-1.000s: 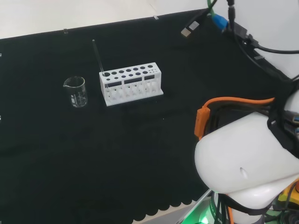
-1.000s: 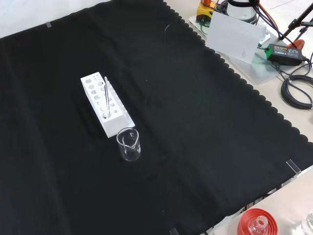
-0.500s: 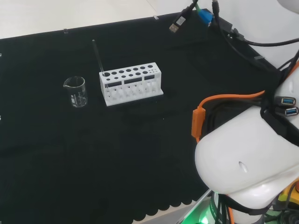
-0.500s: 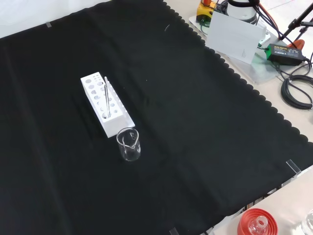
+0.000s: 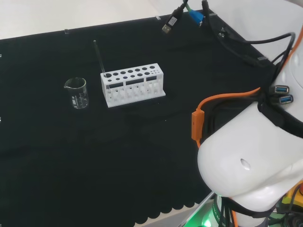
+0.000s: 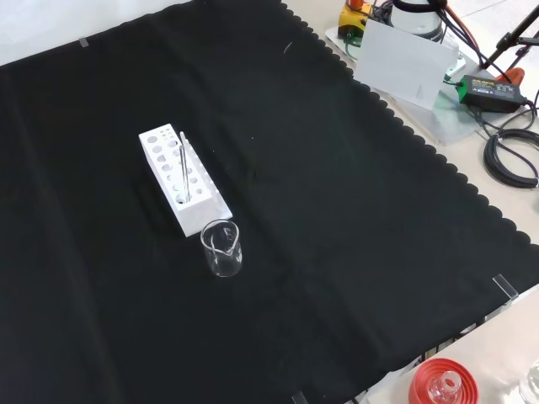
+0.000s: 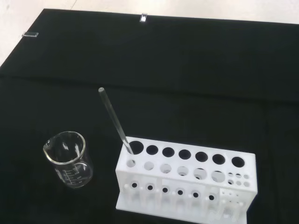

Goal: Take the glass rod from the white test tube rack.

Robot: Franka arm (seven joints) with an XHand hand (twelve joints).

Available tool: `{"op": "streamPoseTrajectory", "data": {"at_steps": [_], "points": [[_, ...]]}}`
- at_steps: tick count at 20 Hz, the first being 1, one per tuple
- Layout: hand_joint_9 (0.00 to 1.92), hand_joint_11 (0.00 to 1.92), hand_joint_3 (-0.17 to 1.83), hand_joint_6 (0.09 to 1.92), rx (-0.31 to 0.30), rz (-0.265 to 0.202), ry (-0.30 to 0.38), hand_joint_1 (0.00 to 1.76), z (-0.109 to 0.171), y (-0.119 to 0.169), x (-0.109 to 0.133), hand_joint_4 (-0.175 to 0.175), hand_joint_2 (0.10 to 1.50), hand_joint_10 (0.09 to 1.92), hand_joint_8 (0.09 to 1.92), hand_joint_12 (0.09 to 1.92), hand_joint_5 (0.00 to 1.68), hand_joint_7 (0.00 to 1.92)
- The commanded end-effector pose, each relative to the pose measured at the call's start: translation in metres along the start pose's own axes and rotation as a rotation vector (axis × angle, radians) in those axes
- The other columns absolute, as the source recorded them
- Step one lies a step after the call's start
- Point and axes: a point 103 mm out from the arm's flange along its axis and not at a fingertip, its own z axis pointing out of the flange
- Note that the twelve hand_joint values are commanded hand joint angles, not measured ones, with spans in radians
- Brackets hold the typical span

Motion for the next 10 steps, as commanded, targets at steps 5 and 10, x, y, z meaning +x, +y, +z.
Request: {"op": "streamPoseTrajectory", "data": {"at_steps": [5,10], "points": [[0.4,0.38,0.18,0.09,0.038,-0.043,-0.008,0.4,0.016,0.041,0.016,0.027,0.82,0.94,0.82,1.44,0.29,0.17],[0.44,0.43,0.18,0.09,0.048,-0.063,0.006,0.4,0.023,0.055,0.019,0.021,0.82,0.92,0.82,1.4,0.31,0.19]]}}
